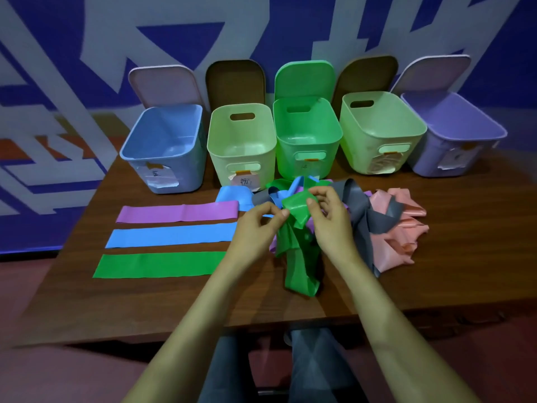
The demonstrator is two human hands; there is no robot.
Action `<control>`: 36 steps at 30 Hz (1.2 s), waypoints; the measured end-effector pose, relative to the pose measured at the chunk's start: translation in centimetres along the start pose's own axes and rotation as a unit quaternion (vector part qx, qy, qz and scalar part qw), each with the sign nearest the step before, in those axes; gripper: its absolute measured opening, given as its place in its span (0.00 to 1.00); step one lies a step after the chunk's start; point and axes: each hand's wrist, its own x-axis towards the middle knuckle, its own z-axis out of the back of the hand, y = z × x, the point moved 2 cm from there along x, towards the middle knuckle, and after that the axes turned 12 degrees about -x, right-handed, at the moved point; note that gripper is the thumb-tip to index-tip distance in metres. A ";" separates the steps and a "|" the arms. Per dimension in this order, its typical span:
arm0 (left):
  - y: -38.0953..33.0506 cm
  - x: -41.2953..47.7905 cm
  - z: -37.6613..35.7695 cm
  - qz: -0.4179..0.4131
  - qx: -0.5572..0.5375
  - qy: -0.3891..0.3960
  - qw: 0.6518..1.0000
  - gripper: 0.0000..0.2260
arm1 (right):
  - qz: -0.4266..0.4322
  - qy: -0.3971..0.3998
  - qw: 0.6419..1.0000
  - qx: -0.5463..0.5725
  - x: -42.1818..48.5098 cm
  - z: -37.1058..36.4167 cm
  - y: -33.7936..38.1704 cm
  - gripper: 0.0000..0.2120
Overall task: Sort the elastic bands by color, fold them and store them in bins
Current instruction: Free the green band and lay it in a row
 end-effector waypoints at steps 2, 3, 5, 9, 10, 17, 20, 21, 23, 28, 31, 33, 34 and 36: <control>-0.1 0.3 0.7 -0.015 -0.001 -0.011 1.000 0.13 | 0.017 0.036 0.995 -0.094 -0.1 -0.3 -0.6 0.16; -0.2 0.5 1.1 -0.022 0.006 -0.020 1.000 0.13 | 0.029 0.050 0.983 -0.176 -0.1 -0.5 -0.9 0.22; -0.3 1.0 1.5 -0.036 0.009 -0.039 0.999 0.13 | 0.056 0.054 0.957 -0.278 -0.6 -0.8 -1.0 0.28; -0.5 2.0 1.3 -0.042 -0.063 -0.028 0.997 0.11 | 0.062 0.136 0.976 -0.158 -1.4 -1.8 0.0 0.24; -0.6 2.3 1.1 -0.040 -0.076 -0.019 0.996 0.11 | 0.044 0.162 0.976 -0.140 -1.3 -2.2 -0.1 0.21; -0.8 4.6 2.8 0.048 -0.126 0.042 0.990 0.11 | -0.084 0.133 0.982 0.109 2.2 -1.2 0.1 0.08; -0.3 4.7 2.9 0.125 -0.096 0.141 0.977 0.16 | -0.114 0.082 0.968 0.209 4.3 -0.8 0.5 0.11; -0.2 4.8 2.9 0.131 -0.094 0.154 0.975 0.18 | -0.122 0.068 0.967 0.214 5.0 -0.7 0.5 0.11; 0.0 5.1 2.8 0.117 -0.148 0.148 0.971 0.12 | -0.130 0.055 0.973 0.184 6.1 -0.9 0.2 0.11; -0.1 6.5 3.6 0.090 -0.355 -0.015 0.930 0.07 | -0.106 0.091 0.988 0.060 7.2 -0.7 0.2 0.16; -0.1 7.5 4.3 0.061 -0.325 -0.069 0.941 0.06 | -0.087 0.205 0.974 0.048 7.1 -0.3 0.8 0.12; 0.6 8.0 4.4 0.049 -0.202 -0.058 0.977 0.04 | -0.106 0.260 0.953 0.111 6.7 -0.2 1.3 0.09; 1.1 8.2 4.1 0.053 -0.133 -0.037 0.989 0.04 | -0.119 0.272 0.944 0.147 6.6 -0.2 1.6 0.10; 2.2 8.2 3.3 0.069 0.015 0.006 0.997 0.04 | -0.137 0.279 0.920 0.238 6.6 -0.1 2.1 0.14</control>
